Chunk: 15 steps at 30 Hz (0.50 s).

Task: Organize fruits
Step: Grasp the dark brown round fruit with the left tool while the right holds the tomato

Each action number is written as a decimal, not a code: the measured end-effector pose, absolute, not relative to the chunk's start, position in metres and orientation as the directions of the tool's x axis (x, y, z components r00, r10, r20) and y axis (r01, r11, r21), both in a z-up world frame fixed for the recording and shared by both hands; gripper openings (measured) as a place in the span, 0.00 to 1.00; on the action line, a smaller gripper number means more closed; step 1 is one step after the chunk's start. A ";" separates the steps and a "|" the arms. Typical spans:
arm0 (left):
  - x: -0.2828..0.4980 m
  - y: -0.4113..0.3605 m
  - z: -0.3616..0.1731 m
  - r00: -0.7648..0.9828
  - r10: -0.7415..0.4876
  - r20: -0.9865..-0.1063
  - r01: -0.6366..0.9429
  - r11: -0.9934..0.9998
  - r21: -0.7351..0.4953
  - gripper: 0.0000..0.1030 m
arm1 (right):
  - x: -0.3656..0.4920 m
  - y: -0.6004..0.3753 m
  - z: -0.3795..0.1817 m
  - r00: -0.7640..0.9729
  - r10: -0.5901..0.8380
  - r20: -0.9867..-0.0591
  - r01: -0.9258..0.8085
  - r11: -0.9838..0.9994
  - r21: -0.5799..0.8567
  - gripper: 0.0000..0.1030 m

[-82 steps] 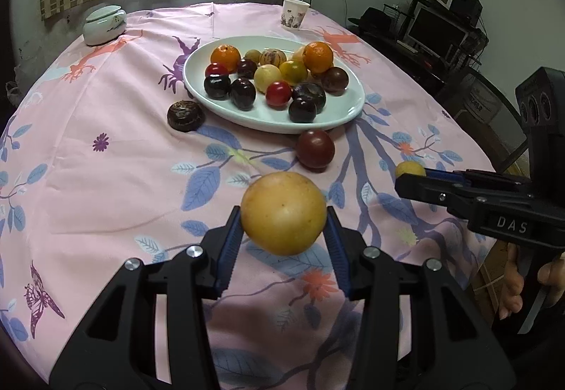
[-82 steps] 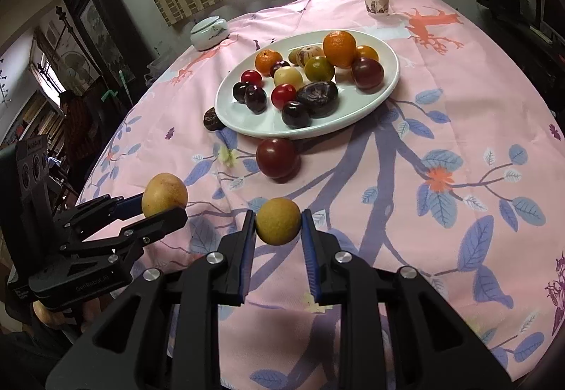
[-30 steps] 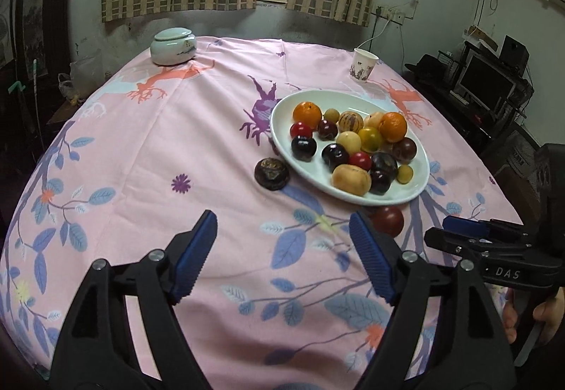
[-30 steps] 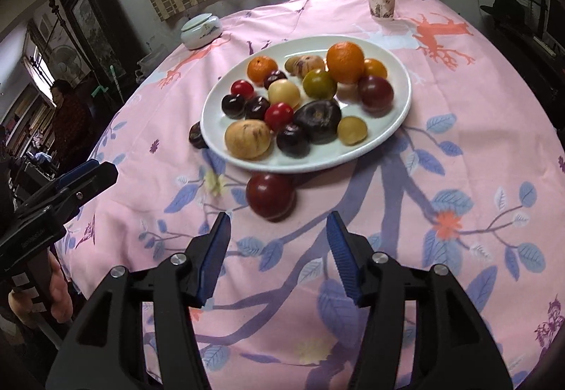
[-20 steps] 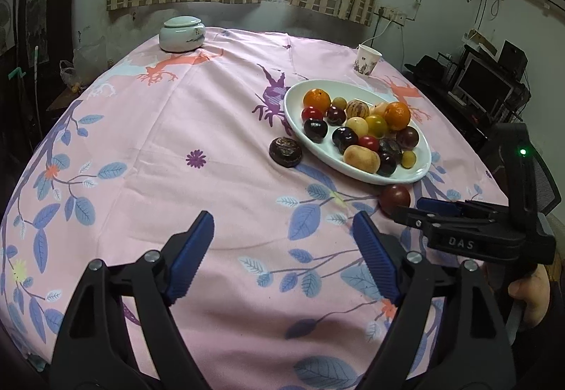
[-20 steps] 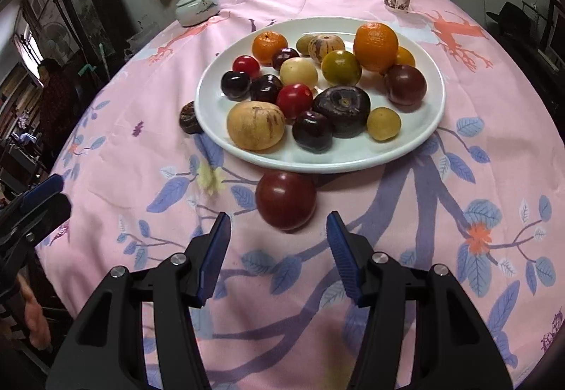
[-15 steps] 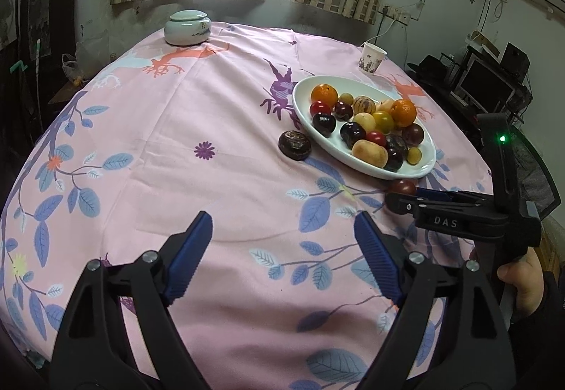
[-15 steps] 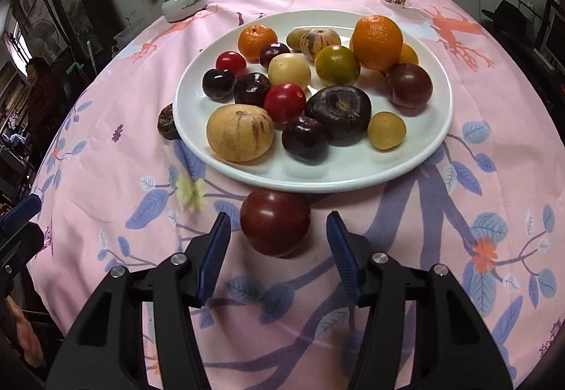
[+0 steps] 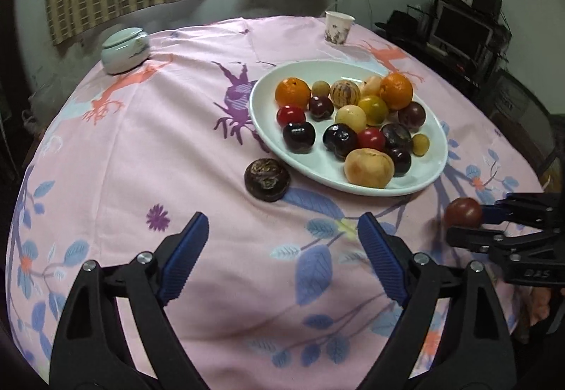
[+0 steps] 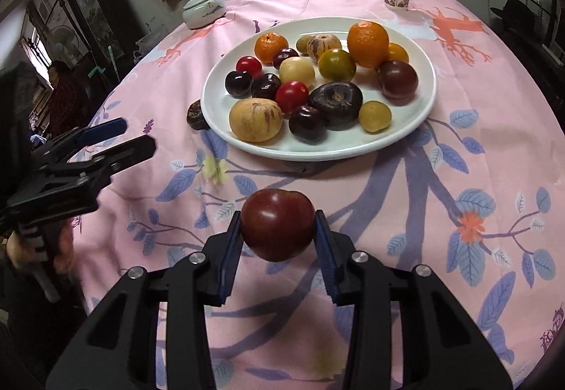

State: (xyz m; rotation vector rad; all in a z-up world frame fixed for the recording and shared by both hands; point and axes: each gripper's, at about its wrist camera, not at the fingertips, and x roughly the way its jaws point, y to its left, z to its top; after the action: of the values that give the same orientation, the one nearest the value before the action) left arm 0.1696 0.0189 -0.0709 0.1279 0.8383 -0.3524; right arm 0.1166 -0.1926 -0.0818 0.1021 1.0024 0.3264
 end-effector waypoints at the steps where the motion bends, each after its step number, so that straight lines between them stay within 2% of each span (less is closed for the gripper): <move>1: 0.179 0.014 -0.075 0.608 -0.244 -0.756 0.373 0.928 0.000 0.86 | 0.113 -0.196 -0.080 0.501 0.315 -0.806 -0.217 0.947 0.235 0.39; 9: 0.221 0.000 -0.104 0.555 -0.228 -0.800 0.452 0.890 0.060 0.85 | 0.104 -0.224 -0.071 0.532 0.334 -0.778 -0.165 0.942 0.292 0.39; 12: 0.230 -0.002 -0.111 0.537 -0.236 -0.810 0.460 0.887 0.046 0.74 | 0.104 -0.227 -0.071 0.525 0.353 -0.775 -0.160 0.935 0.317 0.39; 13: 0.233 -0.002 -0.114 0.526 -0.239 -0.816 0.463 0.885 0.039 0.64 | 0.104 -0.227 -0.072 0.522 0.357 -0.774 -0.161 0.933 0.322 0.39; 15: 0.236 0.002 -0.116 0.521 -0.269 -0.810 0.459 0.888 0.001 0.60 | 0.103 -0.227 -0.072 0.519 0.359 -0.775 -0.159 0.932 0.325 0.39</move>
State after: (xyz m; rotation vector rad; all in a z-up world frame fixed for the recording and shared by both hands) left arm 0.2360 0.0018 -0.1164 0.2256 0.9258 -0.4406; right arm 0.1030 -0.2274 -0.0720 0.2246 0.9779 0.3139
